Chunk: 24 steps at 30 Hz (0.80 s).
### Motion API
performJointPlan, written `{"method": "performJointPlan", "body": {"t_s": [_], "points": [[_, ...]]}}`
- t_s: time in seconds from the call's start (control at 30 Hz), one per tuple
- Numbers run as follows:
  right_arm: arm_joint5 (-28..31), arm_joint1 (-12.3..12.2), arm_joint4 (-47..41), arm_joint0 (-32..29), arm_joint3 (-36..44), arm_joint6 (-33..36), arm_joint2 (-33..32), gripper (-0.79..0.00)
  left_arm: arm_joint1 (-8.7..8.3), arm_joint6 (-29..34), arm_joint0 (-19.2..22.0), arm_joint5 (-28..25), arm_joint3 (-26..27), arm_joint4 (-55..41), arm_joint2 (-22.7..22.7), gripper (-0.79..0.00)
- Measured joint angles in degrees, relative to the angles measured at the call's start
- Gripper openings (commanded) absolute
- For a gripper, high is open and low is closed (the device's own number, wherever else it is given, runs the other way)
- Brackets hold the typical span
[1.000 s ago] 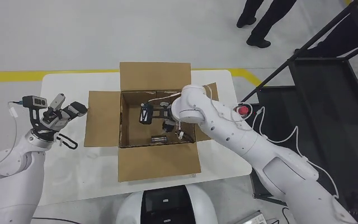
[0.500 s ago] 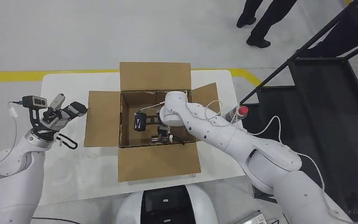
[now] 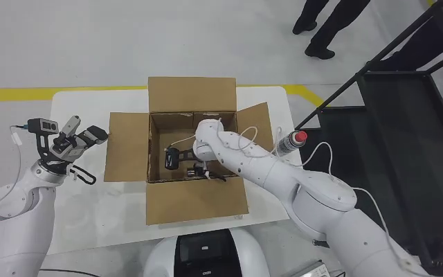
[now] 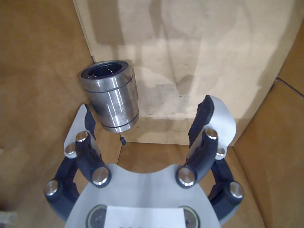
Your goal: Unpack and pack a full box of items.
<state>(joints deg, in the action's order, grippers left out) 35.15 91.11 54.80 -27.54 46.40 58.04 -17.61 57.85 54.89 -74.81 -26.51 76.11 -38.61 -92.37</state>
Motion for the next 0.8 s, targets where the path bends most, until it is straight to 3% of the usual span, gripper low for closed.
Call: {"method": "performJointPlan", "body": {"t_s": [0.33, 0.37, 0.4, 0.43, 0.47, 0.8], "points": [[-0.5, 2.9, 0.8, 0.5, -7.2, -3.7, 0.6, 0.000, 0.00, 0.0, 0.0, 0.0, 0.0, 0.0, 0.0, 0.000], [-0.5, 3.0, 1.0, 0.6, -7.8, -4.0, 0.5, -0.095, 0.00, 0.0, 0.0, 0.0, 0.0, 0.0, 0.0, 0.000], [-0.4, 3.1, 1.1, 0.6, -8.3, -4.2, 0.4, -0.360, 0.00, 0.0, 0.0, 0.0, 0.0, 0.0, 0.0, 0.000], [-0.4, 3.2, 1.2, 0.7, -8.6, -4.5, 0.3, -0.536, 0.00, 0.0, 0.0, 0.0, 0.0, 0.0, 0.0, 0.000], [-0.3, 3.3, 1.4, 0.8, -9.1, -4.8, 0.2, -0.760, 0.00, 0.0, 0.0, 0.0, 0.0, 0.0, 0.0, 0.000], [-0.2, 3.2, 3.0, 0.4, -9.7, -5.7, -0.7, -0.785, 0.00, 0.0, 0.0, 0.0, 0.0, 0.0, 0.0, 0.000]]}}
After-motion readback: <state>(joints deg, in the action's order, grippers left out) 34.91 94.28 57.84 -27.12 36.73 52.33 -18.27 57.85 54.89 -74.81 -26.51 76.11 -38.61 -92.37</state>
